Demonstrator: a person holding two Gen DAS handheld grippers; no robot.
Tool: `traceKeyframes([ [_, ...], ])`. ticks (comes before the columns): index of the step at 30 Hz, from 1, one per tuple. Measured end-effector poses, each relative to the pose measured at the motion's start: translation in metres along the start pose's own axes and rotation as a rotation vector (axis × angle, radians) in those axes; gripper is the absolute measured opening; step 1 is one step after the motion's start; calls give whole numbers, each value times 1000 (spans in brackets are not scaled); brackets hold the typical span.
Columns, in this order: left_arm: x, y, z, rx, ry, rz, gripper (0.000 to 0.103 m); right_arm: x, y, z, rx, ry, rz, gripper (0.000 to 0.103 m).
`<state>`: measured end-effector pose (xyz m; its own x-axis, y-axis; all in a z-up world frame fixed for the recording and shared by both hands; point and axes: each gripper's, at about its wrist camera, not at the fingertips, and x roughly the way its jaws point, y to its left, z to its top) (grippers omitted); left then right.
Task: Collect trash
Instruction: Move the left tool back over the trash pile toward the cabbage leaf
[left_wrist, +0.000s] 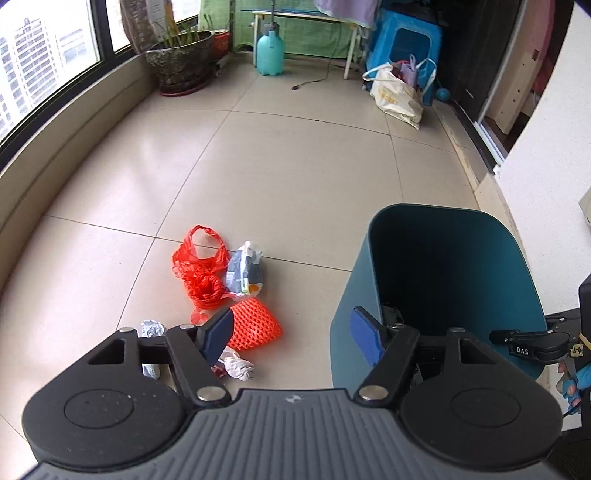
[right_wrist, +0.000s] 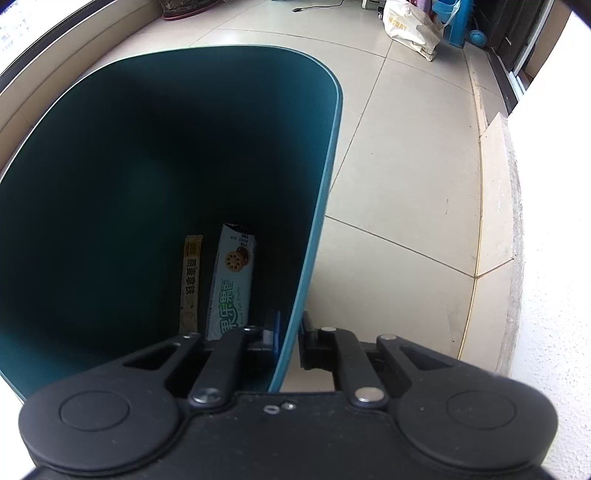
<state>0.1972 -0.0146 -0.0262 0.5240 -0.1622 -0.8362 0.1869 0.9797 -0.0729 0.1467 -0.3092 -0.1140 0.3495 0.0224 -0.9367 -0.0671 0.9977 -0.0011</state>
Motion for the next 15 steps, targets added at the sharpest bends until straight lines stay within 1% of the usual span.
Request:
traceKeyframes([
  [2,5,17,-2,-33,-1,19,77,2,8,6,-9,-2,7,9],
  [6,23,48,-11,-85,27,68,77,10,22,19,-42,6,23,9],
  [10,47,77,-30,-135,60,108,77,14,31,30,-57,6,28,9],
  [13,73,99,-52,-191,113,106,77,17,37,29,-62,-9,26,9],
  [15,95,113,-71,-221,150,82,77,16,37,25,-70,-11,25,9],
])
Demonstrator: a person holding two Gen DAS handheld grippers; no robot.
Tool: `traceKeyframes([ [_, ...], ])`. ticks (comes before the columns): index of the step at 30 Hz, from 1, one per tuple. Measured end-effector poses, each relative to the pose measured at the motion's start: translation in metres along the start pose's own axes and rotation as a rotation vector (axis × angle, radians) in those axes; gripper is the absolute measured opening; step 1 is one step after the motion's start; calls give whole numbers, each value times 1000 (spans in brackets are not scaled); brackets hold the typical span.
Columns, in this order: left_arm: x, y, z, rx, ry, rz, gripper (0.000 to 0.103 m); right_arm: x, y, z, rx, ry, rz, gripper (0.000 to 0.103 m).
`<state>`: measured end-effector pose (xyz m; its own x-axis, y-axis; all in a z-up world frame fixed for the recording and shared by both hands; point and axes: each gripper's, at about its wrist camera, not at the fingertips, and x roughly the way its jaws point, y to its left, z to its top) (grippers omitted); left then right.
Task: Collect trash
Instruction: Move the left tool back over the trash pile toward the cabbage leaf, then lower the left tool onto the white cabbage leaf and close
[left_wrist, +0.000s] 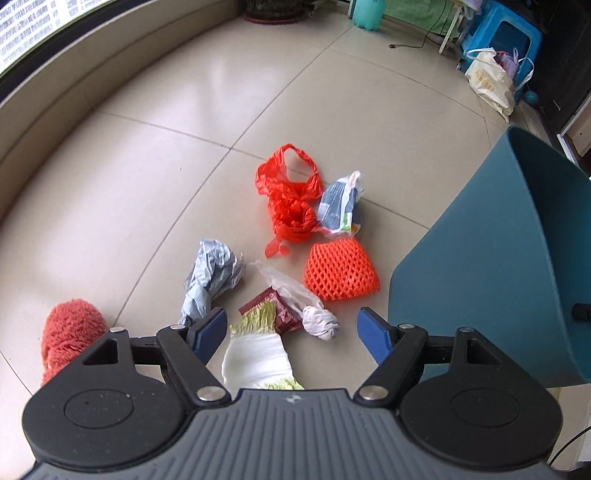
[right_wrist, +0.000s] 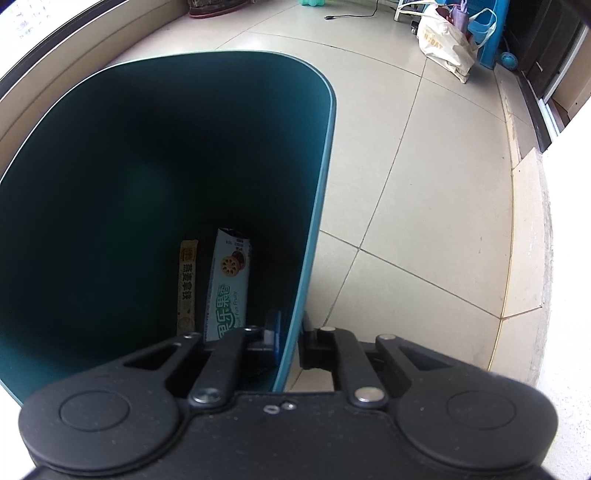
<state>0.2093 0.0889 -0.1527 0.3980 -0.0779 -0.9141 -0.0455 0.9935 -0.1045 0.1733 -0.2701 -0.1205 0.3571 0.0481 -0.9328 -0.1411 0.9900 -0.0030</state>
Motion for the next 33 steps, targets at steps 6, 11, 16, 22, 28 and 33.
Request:
traceKeyframes([
  [6,78,19,-26,-5,123,66,77,5,-5,-1,-11,7,3,9],
  [11,129,39,-42,-113,221,83,77,5,-3,2,-10,4,8,10],
  [16,150,41,-47,-104,243,72,77,3,-3,1,-15,2,15,12],
  [22,160,36,-58,-7,245,120,77,-3,-6,0,-18,-2,23,14],
  [28,173,57,-70,-57,297,94,77,-4,-6,0,-17,-4,25,14],
  [33,174,52,-74,-39,279,119,79,-5,-6,1,-15,-3,25,14],
])
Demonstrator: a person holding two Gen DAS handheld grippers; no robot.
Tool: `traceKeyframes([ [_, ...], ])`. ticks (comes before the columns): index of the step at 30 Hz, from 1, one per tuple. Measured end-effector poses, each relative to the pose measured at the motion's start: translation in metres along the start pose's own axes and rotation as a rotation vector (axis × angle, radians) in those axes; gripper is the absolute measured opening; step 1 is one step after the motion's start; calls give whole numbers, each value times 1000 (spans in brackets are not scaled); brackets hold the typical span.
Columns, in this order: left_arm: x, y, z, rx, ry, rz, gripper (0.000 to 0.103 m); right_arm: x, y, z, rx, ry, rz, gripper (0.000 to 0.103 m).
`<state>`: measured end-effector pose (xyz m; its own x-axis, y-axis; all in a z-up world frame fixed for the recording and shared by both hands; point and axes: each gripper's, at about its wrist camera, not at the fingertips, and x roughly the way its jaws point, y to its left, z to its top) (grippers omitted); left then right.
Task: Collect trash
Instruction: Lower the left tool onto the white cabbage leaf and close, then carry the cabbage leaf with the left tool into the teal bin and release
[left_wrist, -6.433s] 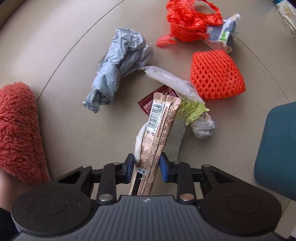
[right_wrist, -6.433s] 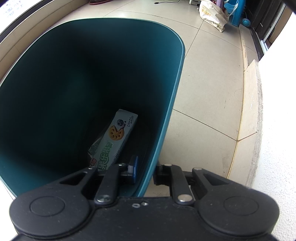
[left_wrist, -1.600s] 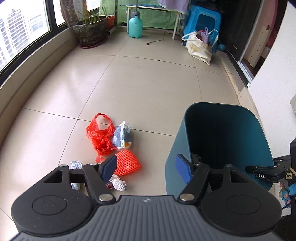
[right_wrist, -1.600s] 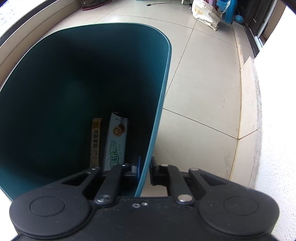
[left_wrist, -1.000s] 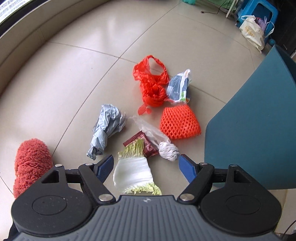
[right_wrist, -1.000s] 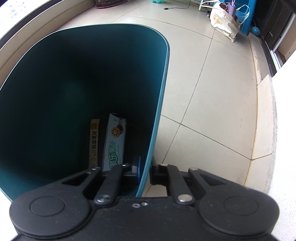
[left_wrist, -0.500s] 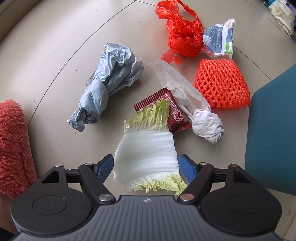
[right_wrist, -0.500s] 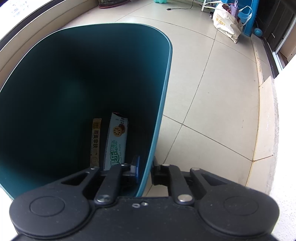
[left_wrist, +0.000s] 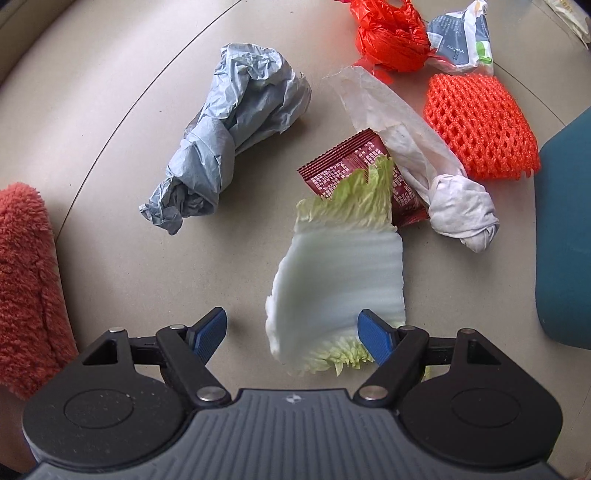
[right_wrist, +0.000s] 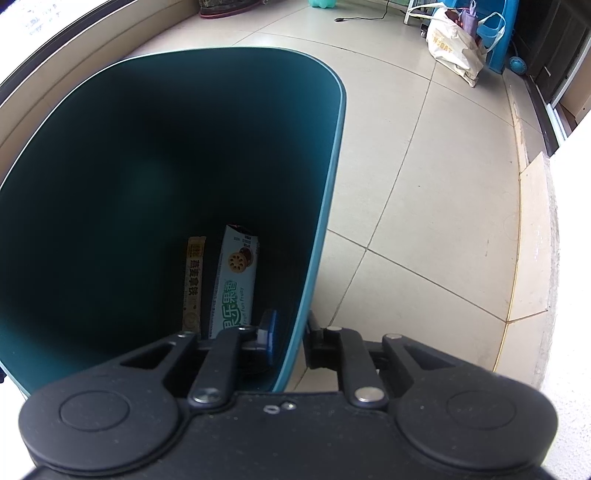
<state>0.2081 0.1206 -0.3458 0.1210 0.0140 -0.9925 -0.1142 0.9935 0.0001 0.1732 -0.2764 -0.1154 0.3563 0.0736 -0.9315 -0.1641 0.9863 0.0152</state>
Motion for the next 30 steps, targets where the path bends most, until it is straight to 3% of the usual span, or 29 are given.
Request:
traceKeyframes([
  [4,-4,-9,-3,24,-22,28,75,0,0,0,0,0,0,14],
  [7,-9,-21,-3,21,-21,-19,47,0,0,0,-1,-1,0,15],
  [9,-12,-29,-4,20,-10,4,43,-1,0,0,0,-2,1,15],
  [13,-21,-36,-1,-3,6,51,23,-2,0,1,4,-6,4,15],
  [17,-42,-39,3,-38,-15,25,10,-4,-2,1,16,-11,7,15],
  [30,-122,-47,-4,-12,-88,47,9,-11,-9,-3,20,-40,8,10],
])
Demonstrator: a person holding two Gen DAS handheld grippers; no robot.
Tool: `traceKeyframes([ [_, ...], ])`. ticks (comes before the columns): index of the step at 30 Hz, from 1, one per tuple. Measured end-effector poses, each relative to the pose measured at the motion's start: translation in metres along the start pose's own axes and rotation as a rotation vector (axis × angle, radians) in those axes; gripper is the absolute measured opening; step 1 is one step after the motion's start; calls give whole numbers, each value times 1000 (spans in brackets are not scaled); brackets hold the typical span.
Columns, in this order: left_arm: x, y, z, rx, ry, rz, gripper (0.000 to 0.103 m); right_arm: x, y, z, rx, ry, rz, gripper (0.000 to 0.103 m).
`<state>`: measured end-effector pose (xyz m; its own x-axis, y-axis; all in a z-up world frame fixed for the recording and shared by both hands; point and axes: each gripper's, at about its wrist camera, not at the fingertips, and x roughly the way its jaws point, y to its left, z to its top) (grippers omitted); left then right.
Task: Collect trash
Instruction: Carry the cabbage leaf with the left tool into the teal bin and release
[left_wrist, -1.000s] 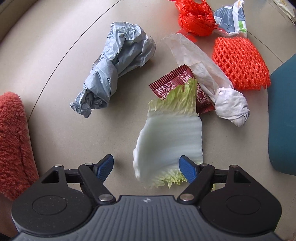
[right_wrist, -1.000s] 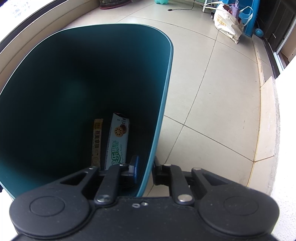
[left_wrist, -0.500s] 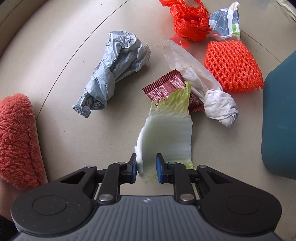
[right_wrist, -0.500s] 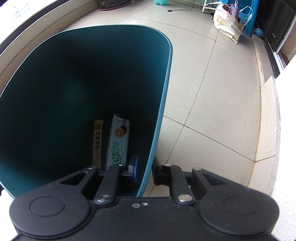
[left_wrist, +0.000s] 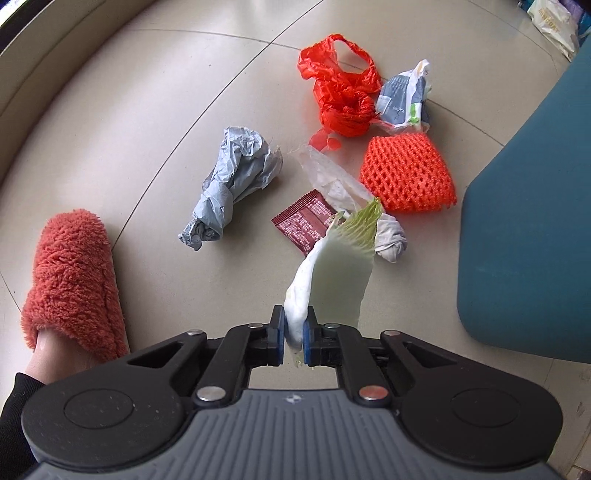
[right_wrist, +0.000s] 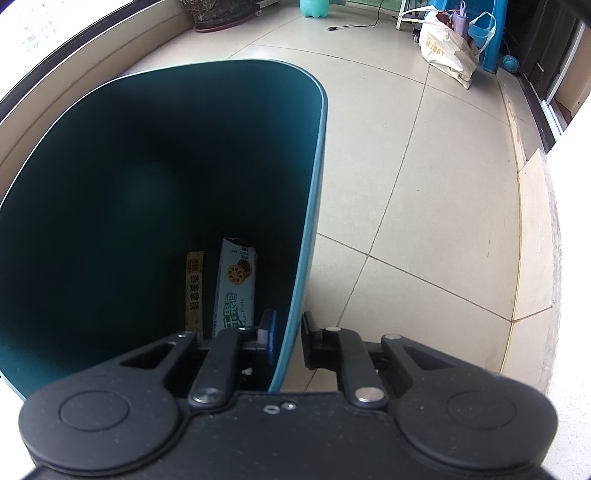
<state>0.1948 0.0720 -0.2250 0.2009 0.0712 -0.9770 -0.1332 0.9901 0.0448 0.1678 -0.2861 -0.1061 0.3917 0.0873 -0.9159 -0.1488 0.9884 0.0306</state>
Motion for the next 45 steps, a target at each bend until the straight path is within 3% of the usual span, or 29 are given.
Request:
traceKeyframes([
  [7,-67,-13,6,28,-83,-29,9,-6,6,-7,-16,5,-31,7],
  [16,-184,-23,27,30,-243,-132,9,-9,10,-13,-3,38,-46,8],
  [22,-229,-74,37,132,-280,-250,9,-9,8,-13,-5,52,-31,9],
  [26,-218,-130,34,239,-240,-277,9,-4,-4,-4,-2,65,-14,9],
  [30,-177,-187,33,318,-142,-258,9,-1,-13,0,-2,69,-3,9],
  [36,-125,-244,25,406,-59,-169,9,-2,-26,0,-16,71,12,9],
  [45,-68,-284,21,498,47,-16,9,6,-35,18,-22,53,52,9],
])
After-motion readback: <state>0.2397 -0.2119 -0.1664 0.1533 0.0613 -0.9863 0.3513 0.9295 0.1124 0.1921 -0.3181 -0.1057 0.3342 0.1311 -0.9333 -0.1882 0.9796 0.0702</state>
